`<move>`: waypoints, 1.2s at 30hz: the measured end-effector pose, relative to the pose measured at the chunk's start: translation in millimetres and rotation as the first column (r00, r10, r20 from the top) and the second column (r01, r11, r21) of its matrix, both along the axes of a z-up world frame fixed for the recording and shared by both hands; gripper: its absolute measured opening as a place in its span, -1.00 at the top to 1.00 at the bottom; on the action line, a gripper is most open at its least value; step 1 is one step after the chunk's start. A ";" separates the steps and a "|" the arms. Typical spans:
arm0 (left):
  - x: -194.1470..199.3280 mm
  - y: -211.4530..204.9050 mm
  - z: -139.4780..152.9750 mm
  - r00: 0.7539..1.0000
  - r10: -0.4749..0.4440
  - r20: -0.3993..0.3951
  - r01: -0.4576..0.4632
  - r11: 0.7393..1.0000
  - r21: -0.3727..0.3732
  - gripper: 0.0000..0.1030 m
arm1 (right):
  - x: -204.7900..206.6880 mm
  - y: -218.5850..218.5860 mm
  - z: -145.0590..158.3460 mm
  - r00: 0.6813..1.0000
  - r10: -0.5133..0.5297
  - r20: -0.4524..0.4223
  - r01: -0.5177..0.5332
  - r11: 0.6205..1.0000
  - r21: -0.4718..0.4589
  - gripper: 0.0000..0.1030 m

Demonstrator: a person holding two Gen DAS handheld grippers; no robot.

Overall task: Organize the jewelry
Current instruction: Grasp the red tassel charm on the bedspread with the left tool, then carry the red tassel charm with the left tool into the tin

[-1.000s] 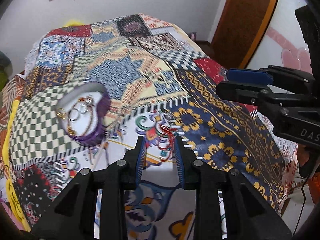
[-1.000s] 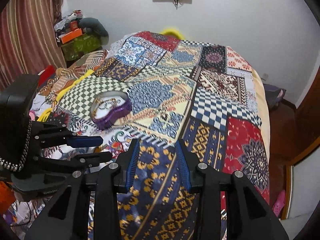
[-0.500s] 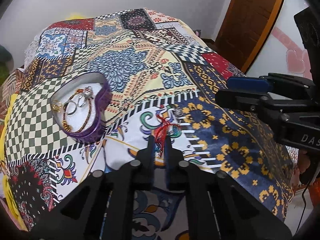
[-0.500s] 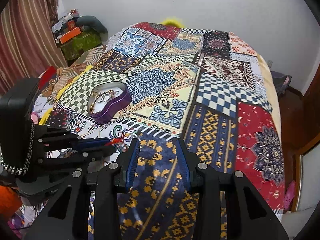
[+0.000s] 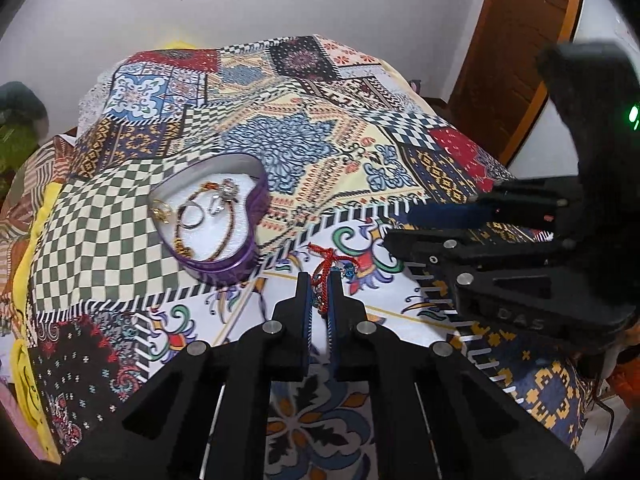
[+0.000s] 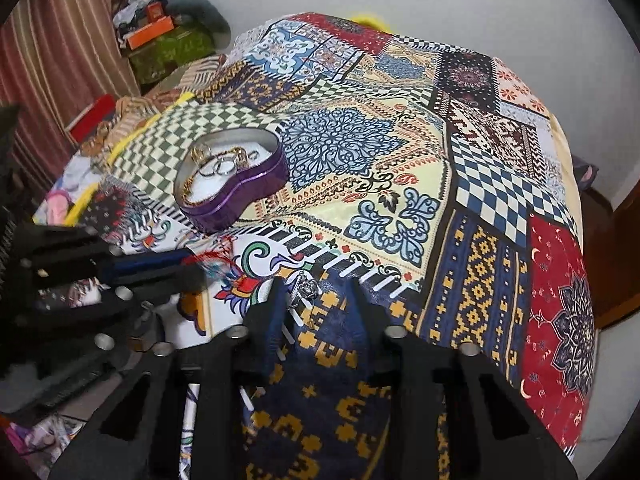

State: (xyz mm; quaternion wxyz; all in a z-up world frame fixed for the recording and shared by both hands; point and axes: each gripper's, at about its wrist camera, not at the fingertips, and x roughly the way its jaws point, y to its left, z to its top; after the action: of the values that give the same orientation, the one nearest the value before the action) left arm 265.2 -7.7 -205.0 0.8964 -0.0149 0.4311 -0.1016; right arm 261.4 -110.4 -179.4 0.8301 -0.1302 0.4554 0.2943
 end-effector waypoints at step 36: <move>-7.0 63.0 92.7 0.968 0.119 0.221 -0.112 0.993 -0.046 0.89 | -7.9 37.8 90.9 0.986 0.021 0.166 -0.050 0.983 0.175 0.82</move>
State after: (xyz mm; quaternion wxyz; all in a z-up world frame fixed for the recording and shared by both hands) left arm 258.2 55.2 -112.3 0.9432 -0.0435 0.3245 -0.0574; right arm 253.4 -72.6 -88.4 0.8677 -0.0869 0.3549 0.3371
